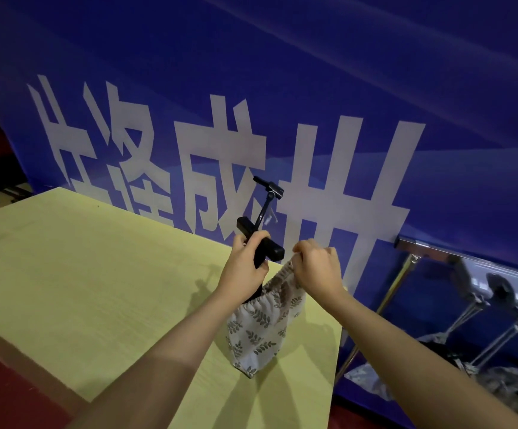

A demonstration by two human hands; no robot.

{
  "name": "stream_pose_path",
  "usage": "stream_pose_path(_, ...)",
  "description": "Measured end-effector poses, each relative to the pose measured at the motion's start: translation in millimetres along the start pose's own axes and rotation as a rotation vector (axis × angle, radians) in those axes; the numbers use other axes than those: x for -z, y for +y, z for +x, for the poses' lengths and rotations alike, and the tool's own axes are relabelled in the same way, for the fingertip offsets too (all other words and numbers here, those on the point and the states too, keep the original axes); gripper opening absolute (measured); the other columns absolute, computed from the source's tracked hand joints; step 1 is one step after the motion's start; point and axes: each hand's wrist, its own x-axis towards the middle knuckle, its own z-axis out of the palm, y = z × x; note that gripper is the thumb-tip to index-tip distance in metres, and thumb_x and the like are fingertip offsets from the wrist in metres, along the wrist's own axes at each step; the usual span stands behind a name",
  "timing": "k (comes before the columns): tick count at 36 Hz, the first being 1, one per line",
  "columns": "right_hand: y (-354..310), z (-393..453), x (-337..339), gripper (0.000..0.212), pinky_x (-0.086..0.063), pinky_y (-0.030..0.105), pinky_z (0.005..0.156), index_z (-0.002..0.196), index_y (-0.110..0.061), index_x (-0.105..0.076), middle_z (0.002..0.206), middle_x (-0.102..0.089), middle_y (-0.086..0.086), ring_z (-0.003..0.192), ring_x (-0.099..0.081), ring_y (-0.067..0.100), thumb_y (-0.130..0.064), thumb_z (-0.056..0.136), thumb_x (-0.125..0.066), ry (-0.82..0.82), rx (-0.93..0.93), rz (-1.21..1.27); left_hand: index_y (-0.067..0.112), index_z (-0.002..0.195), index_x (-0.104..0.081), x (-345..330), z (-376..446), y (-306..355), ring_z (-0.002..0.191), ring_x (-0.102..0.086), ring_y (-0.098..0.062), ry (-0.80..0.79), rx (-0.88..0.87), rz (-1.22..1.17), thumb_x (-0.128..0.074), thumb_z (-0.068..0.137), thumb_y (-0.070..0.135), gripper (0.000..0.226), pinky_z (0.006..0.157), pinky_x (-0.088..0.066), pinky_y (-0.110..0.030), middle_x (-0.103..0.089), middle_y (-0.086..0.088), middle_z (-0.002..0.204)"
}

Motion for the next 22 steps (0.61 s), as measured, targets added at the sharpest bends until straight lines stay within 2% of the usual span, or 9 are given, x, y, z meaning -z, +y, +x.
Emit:
stream_pose_path(2, -2, 1, -2, 0.023, -0.043, 0.038, 0.085, 0.105, -0.011, -0.061, 0.106, -0.065, 0.005, 0.088, -0.061, 0.025, -0.016, 0.098, -0.039, 0.077, -0.052, 0.112, 0.031, 0.12, -0.046, -1, 1, 1, 0.092, -0.052, -0.022, -0.017, -0.009, 0.02, -0.058, 0.086, 0.004, 0.045, 0.08, -0.045, -0.024, -0.036, 0.0, 0.111)
stream_pose_path(4, -5, 3, -3, 0.02, -0.051, 0.043, 0.079, 0.103, -0.011, -0.061, 0.098, -0.066, 0.005, 0.083, -0.061, 0.023, -0.017, 0.098, -0.042, 0.13, -0.152, 0.328, 0.031, 0.118, -0.046, -1, 1, 2, 0.093, -0.053, -0.023, -0.03, -0.004, 0.024, -0.058, 0.085, 0.004, 0.045, 0.081, -0.047, -0.027, -0.038, -0.001, 0.112)
stream_pose_path(7, -11, 3, 3, 0.02, -0.054, 0.046, 0.07, 0.105, -0.011, -0.059, 0.085, -0.063, 0.004, 0.074, -0.061, 0.023, -0.019, 0.099, -0.042, 0.151, -0.254, 0.602, 0.031, 0.117, -0.046, -2, 0, 5, 0.092, -0.053, -0.023, -0.056, -0.002, 0.037, -0.059, 0.084, 0.005, 0.044, 0.082, -0.049, -0.03, -0.038, 0.0, 0.111)
stream_pose_path(10, -16, 5, 15, 0.019, -0.05, 0.043, 0.062, 0.098, -0.01, -0.057, 0.073, -0.06, 0.006, 0.065, -0.058, 0.025, -0.023, 0.099, -0.043, 0.202, -0.253, 0.688, 0.03, 0.116, -0.046, -3, 0, 8, 0.092, -0.055, -0.024, -0.069, -0.015, 0.05, -0.06, 0.084, 0.007, 0.042, 0.083, -0.05, -0.032, -0.038, 0.001, 0.11)
stream_pose_path(15, -19, 13, 34, 0.029, -0.039, 0.032, 0.056, 0.075, -0.01, -0.051, 0.061, -0.051, 0.002, 0.056, -0.047, 0.015, -0.027, 0.098, -0.048, 0.273, -0.283, 0.791, 0.03, 0.115, -0.046, -7, 0, 10, 0.088, -0.056, -0.026, -0.079, -0.061, 0.088, -0.062, 0.085, 0.011, 0.039, 0.079, -0.053, -0.04, -0.04, -0.001, 0.108)
stream_pose_path(19, -21, 20, 44, 0.026, -0.051, 0.032, 0.054, 0.077, -0.008, -0.053, 0.06, -0.05, 0.004, 0.057, -0.055, 0.021, -0.023, 0.098, -0.049, 0.292, -0.333, 0.946, 0.03, 0.119, -0.046, -9, 1, 7, 0.092, -0.055, -0.025, -0.091, -0.084, 0.139, -0.062, 0.084, 0.006, 0.045, 0.08, -0.053, -0.038, -0.04, 0.001, 0.112)
stream_pose_path(22, -22, 25, 50, 0.026, -0.048, 0.035, 0.055, 0.071, -0.014, -0.051, 0.058, -0.051, 0.002, 0.054, -0.051, 0.017, -0.023, 0.096, -0.051, 0.306, -0.26, 0.864, 0.031, 0.123, -0.045, -10, 3, 8, 0.096, -0.055, -0.023, -0.106, -0.083, 0.151, -0.061, 0.084, 0.006, 0.049, 0.081, -0.053, -0.037, -0.04, 0.0, 0.114)
